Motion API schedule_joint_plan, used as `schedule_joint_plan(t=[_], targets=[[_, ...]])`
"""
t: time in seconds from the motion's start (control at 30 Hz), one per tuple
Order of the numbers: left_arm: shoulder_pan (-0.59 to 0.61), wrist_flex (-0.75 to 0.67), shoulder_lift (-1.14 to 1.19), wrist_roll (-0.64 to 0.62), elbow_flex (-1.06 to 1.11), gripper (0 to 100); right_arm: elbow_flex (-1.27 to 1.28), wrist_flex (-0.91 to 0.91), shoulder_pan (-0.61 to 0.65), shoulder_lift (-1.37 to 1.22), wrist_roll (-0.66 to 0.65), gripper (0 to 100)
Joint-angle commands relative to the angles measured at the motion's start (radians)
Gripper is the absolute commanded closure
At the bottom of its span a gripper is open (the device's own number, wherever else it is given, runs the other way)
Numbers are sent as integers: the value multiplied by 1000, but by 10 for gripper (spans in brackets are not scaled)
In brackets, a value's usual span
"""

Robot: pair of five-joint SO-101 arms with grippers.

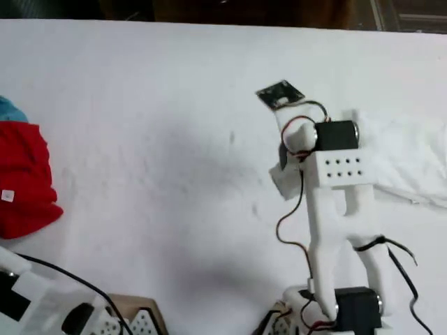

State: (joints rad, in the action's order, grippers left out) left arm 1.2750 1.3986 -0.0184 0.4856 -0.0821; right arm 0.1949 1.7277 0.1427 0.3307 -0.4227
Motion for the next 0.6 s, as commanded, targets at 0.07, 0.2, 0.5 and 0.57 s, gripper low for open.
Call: schedule_joint_plan(t=[0.07,0.2,0.5,0.57], targets=[[-64,-184,-44,-110,-2,917,-5,7,-1,47,-11,786],[-180,-219,-46,-244,36,917,-6,13,-2,48,-14,786],[-419,-413,-44,-264,292,917,-6,16,-130,48,-15,786],[-436,-477,-46,-264,355,920,-6,16,-163,48,-15,786]])
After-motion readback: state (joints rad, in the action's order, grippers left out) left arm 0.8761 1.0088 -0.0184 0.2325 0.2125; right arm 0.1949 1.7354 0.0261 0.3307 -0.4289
